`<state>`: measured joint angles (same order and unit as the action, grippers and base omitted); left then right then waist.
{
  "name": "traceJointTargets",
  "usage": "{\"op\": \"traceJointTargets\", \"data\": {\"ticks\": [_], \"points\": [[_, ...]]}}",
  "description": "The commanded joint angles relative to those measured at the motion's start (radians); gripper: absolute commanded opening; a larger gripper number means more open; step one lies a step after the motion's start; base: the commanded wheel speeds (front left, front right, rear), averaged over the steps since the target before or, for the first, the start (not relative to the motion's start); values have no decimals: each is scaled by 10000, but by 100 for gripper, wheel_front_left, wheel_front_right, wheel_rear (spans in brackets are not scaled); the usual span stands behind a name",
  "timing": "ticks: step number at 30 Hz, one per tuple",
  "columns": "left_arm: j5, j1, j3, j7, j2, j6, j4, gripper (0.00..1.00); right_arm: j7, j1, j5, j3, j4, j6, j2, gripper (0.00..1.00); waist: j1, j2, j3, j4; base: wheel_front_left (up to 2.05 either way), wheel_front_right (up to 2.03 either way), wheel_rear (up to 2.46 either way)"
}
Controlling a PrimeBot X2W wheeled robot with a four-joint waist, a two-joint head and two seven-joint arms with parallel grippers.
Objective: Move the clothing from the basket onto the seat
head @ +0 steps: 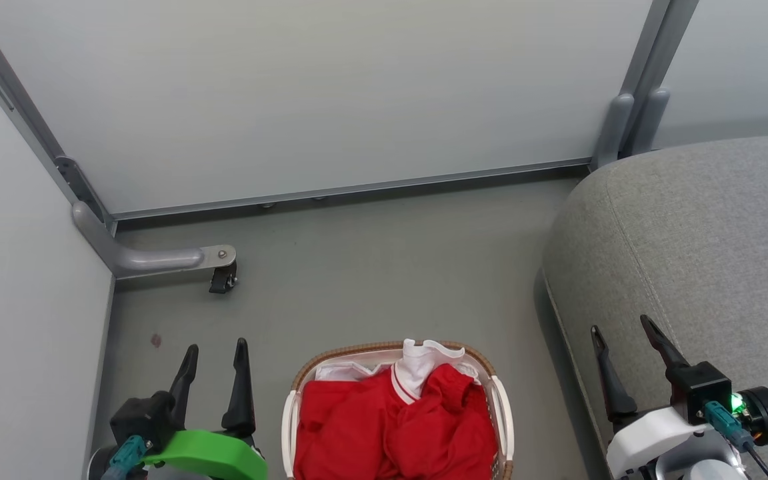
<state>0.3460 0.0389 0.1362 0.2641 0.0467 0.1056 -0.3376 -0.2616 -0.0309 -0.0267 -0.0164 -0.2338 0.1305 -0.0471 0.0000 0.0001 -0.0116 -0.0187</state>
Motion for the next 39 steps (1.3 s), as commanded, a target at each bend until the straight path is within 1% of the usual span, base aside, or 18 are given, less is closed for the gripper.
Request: {"op": "traceJointTargets", "data": {"ticks": [1, 16, 21, 25, 29, 33, 39], "points": [[-72, -129, 5, 7, 66, -35, -34, 100, -52, 126, -6, 10, 36, 2, -59, 100, 0, -1, -2, 6, 0, 0, 0], [-9, -80, 48, 9, 66, -25, -106, 100, -53, 83, 2, 12, 82, 2, -60, 100, 0, -1, -129, 40, 0, 0, 0], [-53, 174, 89, 7, 65, -39, -117, 100, -51, -196, 5, 64, 192, 2, -58, 100, 0, -1, -590, 140, 0, 0, 0], [-193, 537, 193, 7, 63, 14, -219, 100, -51, -452, -17, 105, 322, 2, -58, 100, 0, -1, -1281, 268, 0, 0, 0], [-326, 1121, 364, 7, 63, 73, -573, 100, -51, -905, -67, 147, 470, 2, -57, 100, 0, -1, -2221, 450, 0, 0, 0], [-535, 1899, 529, 7, 63, 128, -1241, 100, -51, -1492, -3, 259, 619, 2, -55, 100, 0, -1, -3325, 759, 0, 0, 0], [-694, 3248, 1194, 7, 65, 195, -2533, 100, -51, -2247, 269, 326, 758, 1, -50, 100, 0, -1, -4775, 1193, 0, 0, 0]]}}
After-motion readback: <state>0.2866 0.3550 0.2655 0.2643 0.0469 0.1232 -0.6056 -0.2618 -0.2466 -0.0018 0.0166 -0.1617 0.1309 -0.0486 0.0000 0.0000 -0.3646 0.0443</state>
